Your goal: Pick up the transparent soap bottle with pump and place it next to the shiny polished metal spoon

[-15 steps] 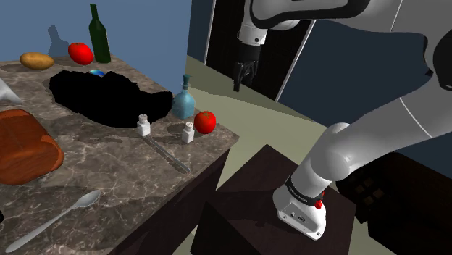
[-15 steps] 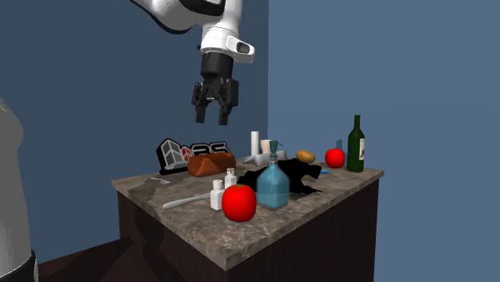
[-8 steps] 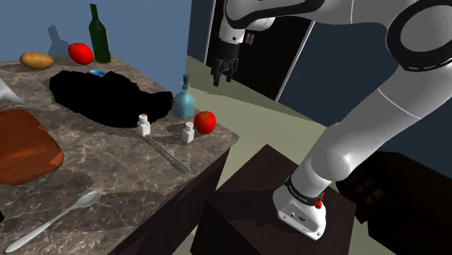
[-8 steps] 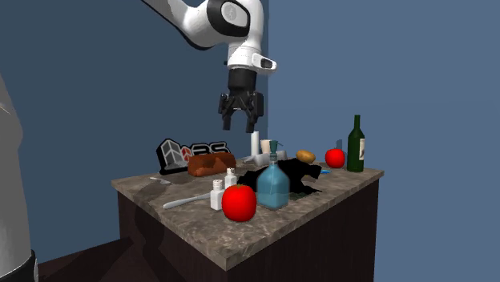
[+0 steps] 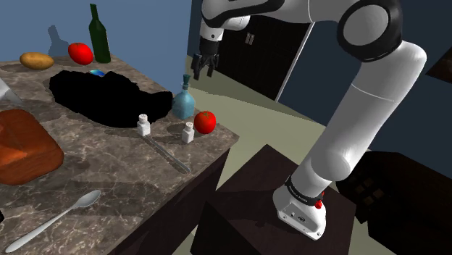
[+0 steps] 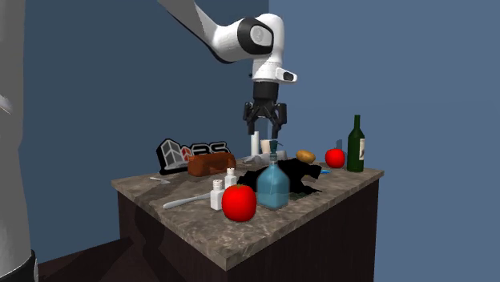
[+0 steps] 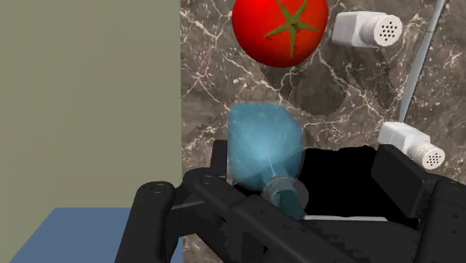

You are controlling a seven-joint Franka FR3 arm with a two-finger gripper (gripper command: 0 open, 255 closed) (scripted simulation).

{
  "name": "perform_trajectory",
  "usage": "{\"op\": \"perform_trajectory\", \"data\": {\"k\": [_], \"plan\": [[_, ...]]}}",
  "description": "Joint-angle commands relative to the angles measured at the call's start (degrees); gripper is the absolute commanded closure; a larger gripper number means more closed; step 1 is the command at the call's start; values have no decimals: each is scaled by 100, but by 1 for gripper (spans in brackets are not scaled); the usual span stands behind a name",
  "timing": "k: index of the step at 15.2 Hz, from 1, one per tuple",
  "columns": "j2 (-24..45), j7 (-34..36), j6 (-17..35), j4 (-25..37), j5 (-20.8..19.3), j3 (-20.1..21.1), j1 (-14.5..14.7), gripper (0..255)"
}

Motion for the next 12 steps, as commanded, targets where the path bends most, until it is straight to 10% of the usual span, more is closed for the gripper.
{"op": "perform_trajectory", "data": {"k": [1,5,12], "plan": [[377,-5,57,409,52,19,12,0],[1222,-29,25,1449,140,48,9,0],[1340,-42,441,1154,156,63,28,0]]}}
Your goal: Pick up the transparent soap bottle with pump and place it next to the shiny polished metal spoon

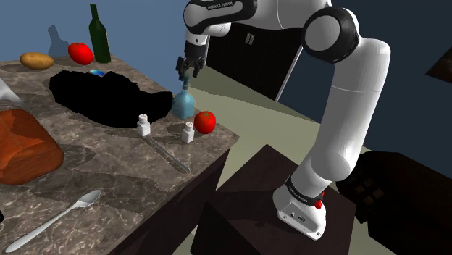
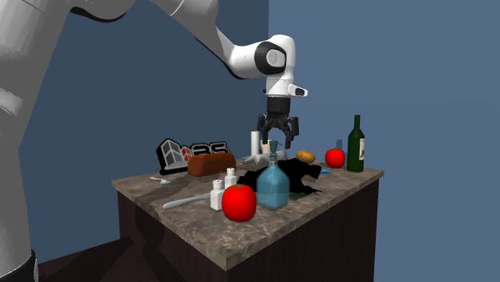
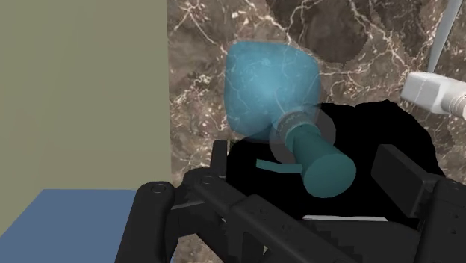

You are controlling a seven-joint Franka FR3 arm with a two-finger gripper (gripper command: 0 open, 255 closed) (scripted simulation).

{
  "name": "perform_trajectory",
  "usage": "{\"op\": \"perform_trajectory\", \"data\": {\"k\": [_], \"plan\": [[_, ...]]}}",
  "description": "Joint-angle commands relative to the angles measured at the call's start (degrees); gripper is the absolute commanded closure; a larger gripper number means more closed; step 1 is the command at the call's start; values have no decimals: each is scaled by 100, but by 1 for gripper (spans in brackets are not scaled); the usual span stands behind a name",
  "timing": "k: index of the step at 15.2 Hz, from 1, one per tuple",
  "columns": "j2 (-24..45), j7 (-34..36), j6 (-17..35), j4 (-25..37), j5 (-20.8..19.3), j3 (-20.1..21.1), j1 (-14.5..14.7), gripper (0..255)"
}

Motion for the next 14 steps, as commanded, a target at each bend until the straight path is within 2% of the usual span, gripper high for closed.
{"op": "perform_trajectory", "data": {"k": [1,9,10,14], "plan": [[68,-8,179,-109,9,6,7,0],[68,-7,179,-108,8,6,7,0],[68,-7,179,-108,8,6,7,255],[67,-7,179,-109,8,6,7,255]]}}
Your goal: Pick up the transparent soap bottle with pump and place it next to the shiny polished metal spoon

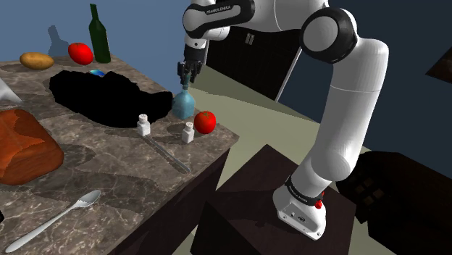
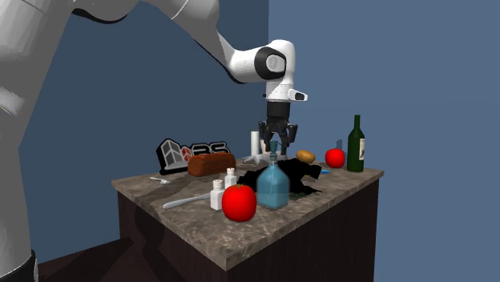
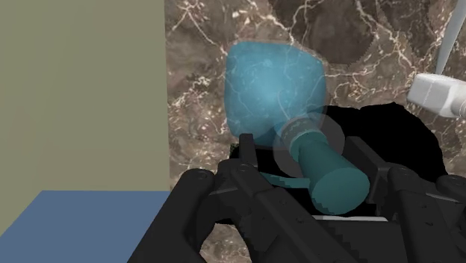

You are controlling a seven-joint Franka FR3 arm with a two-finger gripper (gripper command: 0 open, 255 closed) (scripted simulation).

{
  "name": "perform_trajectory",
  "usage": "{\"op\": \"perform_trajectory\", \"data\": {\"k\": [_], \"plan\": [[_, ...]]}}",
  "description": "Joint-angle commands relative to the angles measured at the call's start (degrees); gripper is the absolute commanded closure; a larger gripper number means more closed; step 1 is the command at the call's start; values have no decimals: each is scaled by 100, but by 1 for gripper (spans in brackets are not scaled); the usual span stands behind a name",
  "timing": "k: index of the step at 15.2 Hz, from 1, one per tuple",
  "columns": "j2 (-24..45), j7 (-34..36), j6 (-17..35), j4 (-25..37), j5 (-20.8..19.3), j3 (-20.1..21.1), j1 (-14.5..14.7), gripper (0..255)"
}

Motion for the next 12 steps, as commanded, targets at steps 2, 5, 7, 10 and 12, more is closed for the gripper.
{"op": "perform_trajectory", "data": {"k": [2,5,7,10,12], "plan": [[0,0,1,-2,1,1,1,255],[0,0,0,0,1,1,1,255],[-44,13,-136,93,-6,-1,0,255],[-98,33,-345,248,-16,-4,-1,255],[-129,46,-486,358,-22,-5,-2,255]]}}
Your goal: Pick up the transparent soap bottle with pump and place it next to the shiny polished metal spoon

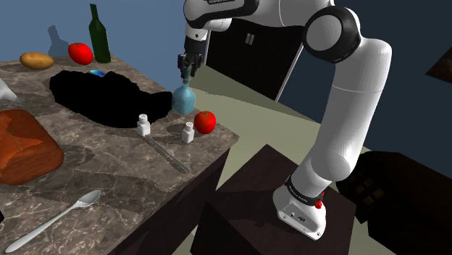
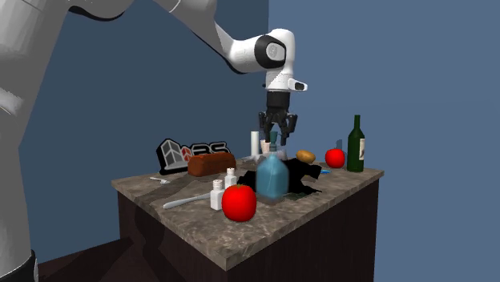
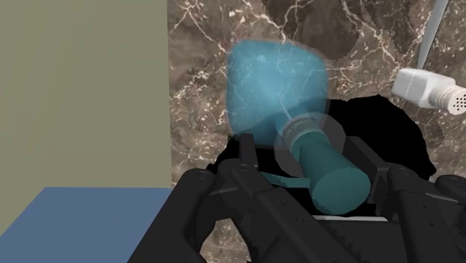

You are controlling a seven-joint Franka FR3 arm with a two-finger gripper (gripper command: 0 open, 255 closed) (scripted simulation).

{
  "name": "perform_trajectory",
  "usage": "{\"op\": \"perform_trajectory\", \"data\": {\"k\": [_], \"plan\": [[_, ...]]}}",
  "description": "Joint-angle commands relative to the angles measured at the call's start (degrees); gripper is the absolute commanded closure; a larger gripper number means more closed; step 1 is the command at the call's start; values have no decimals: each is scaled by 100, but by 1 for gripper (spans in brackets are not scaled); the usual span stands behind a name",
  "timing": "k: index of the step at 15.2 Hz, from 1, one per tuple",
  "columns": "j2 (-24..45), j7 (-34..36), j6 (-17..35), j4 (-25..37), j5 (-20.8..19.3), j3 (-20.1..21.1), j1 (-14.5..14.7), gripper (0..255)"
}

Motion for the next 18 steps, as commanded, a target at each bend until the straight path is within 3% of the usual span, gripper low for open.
{"op": "perform_trajectory", "data": {"k": [1,10,18], "plan": [[-26,0,-141,115,-4,-5,-9,255],[-93,52,-739,648,-23,-10,-15,255],[-380,1032,-517,224,-136,331,623,255]]}}
